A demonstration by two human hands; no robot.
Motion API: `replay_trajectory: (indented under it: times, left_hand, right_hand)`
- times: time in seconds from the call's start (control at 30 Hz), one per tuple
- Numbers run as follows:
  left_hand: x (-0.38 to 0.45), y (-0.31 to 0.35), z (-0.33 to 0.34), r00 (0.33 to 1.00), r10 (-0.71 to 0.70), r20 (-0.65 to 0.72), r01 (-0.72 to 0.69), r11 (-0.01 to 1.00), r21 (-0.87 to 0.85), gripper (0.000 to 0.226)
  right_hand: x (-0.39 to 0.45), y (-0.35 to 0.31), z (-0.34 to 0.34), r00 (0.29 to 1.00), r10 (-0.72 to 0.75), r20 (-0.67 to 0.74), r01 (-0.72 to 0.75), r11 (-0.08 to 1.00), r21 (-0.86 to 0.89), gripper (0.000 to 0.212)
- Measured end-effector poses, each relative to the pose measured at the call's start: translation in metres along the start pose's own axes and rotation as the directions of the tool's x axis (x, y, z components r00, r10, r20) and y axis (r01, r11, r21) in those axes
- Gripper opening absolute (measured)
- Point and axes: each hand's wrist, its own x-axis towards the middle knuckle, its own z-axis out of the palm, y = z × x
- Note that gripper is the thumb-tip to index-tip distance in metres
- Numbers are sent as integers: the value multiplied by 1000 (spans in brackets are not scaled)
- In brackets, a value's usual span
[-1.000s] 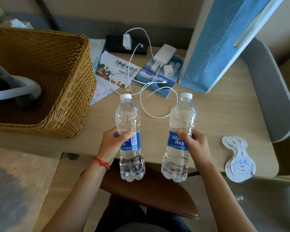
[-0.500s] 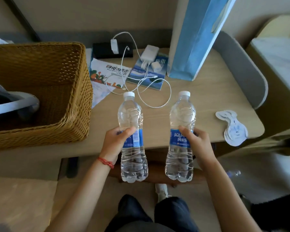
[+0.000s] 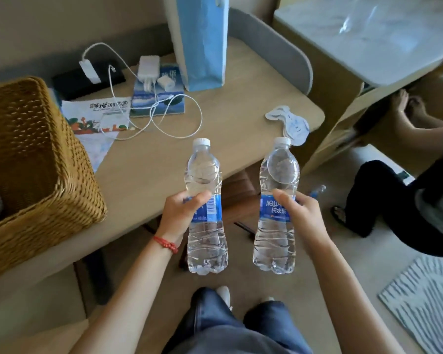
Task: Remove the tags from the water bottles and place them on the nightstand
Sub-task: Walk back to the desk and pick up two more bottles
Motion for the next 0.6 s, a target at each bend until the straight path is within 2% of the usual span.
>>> replay_trajectory:
  times: [0.2, 0.37, 0.6]
  left_hand:
    - [-17, -7, 56, 978, 21, 209, -28, 999, 30, 29]
    - [-48, -17, 114, 930, 1, 368, -33, 996, 79, 45]
    - [-114, -36, 205, 817, -73, 571, -55, 978, 204, 10]
  right_hand:
    - [-48, 25, -56, 976, 21, -218, -11, 999, 49, 25]
    - [-97, 50, -111, 927, 69, -367, -30, 993, 111, 23]
    - [-192, 89, -192, 815, 122, -567, -22, 984, 179, 18]
